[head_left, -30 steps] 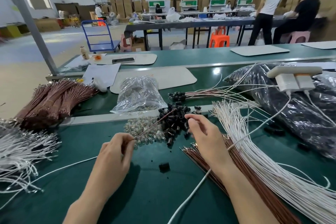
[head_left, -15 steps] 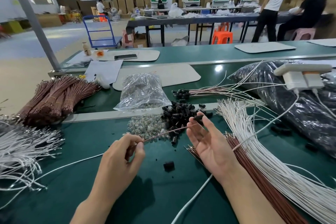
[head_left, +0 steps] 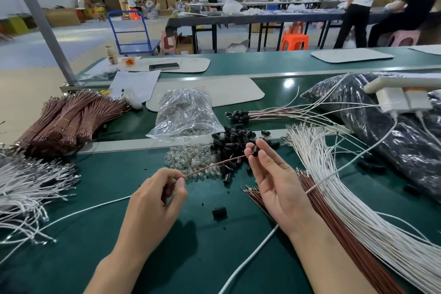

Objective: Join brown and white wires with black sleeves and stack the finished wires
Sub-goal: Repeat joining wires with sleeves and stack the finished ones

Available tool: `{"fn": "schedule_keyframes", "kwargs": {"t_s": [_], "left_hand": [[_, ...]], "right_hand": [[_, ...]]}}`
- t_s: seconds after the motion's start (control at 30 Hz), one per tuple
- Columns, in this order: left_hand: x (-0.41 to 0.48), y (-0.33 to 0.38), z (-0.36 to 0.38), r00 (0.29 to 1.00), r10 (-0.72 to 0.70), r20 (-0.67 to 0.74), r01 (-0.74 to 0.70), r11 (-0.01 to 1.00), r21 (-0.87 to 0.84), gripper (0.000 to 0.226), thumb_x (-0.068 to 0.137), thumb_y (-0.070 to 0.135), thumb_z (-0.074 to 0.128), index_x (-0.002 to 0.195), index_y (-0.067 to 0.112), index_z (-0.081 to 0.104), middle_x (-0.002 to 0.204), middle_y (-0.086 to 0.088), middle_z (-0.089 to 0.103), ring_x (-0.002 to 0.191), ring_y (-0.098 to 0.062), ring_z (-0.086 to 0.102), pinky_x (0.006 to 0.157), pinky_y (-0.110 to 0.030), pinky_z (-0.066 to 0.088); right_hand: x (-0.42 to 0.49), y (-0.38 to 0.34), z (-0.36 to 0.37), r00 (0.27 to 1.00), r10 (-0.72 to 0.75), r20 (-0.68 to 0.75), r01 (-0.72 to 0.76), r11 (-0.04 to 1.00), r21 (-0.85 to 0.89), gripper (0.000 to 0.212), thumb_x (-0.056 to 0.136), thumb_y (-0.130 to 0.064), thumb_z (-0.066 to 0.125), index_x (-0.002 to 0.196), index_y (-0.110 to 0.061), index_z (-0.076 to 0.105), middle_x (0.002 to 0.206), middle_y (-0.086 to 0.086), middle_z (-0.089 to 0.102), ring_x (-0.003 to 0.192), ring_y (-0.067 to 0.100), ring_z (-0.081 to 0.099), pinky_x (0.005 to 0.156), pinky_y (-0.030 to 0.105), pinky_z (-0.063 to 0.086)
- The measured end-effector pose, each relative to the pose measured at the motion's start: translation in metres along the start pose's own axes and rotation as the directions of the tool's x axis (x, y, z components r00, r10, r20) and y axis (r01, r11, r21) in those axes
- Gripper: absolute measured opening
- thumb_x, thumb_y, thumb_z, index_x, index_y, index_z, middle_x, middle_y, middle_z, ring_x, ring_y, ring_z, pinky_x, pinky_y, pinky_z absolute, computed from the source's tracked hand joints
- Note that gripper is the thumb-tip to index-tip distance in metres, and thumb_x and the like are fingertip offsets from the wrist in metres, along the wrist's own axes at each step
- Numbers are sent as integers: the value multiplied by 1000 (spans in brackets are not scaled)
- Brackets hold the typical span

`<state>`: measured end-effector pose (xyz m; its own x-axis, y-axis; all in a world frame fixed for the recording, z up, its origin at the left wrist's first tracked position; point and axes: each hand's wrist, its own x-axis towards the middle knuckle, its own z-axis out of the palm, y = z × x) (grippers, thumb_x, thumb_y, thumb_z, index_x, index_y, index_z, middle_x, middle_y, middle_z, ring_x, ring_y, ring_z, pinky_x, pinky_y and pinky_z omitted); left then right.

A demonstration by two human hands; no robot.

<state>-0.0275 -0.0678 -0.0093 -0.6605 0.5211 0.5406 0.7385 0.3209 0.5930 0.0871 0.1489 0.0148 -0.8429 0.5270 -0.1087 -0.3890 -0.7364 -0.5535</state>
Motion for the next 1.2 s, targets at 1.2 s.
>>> {"fn": "schedule_keyframes", "kwargs": {"t_s": [1.2], "left_hand": [[1, 14, 19, 997, -35, 74, 39, 998, -48, 20, 95, 60, 45, 104, 44, 54, 79, 18, 58, 66, -9, 54, 59, -20, 42]], "right_hand": [[-4, 30, 9, 992, 2, 126, 41, 941, -337, 32, 75, -1, 69, 102, -15, 79, 106, 11, 74, 100, 23, 73, 82, 25, 58]]}}
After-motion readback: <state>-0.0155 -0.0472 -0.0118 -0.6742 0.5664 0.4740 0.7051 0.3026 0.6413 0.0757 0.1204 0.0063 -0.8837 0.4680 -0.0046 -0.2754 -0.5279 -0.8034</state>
